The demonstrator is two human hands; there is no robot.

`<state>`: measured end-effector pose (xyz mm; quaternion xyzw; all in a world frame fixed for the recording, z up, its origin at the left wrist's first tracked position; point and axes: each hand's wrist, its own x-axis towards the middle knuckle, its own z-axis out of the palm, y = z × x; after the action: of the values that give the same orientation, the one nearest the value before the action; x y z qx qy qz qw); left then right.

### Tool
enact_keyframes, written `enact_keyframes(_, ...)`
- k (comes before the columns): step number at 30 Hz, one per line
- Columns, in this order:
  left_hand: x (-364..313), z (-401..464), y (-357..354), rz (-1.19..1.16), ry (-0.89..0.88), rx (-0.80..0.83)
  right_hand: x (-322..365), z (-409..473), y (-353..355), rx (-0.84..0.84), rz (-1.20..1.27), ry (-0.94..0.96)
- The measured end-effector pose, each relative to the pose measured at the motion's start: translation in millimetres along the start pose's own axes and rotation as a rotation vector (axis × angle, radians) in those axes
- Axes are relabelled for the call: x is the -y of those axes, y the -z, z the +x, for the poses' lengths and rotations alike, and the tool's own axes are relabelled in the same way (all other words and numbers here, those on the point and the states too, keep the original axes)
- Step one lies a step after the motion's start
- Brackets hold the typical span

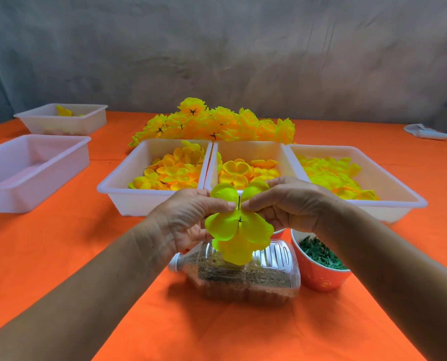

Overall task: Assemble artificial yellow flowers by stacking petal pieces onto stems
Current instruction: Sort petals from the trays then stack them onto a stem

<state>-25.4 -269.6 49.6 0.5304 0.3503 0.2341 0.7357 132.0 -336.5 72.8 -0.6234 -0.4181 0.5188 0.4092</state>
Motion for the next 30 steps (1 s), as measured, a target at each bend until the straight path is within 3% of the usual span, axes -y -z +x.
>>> enact_keyframes(9, 7.0, 2.3, -2.0, 0.107, 0.001, -0.083, -11.9, -0.5, -3.2, -0.1, -0.089, 0.015)
enact_keyframes(26, 15.6, 5.7, 2.3, 0.254, -0.044, -0.119, -18.2, 4.2, -6.0, -0.117, -0.2, -0.027)
enact_keyframes(30, 19.7, 2.7, 5.3, 0.456, -0.279, -0.224, -21.0, 4.0, -5.6, -0.127, -0.196, -0.027)
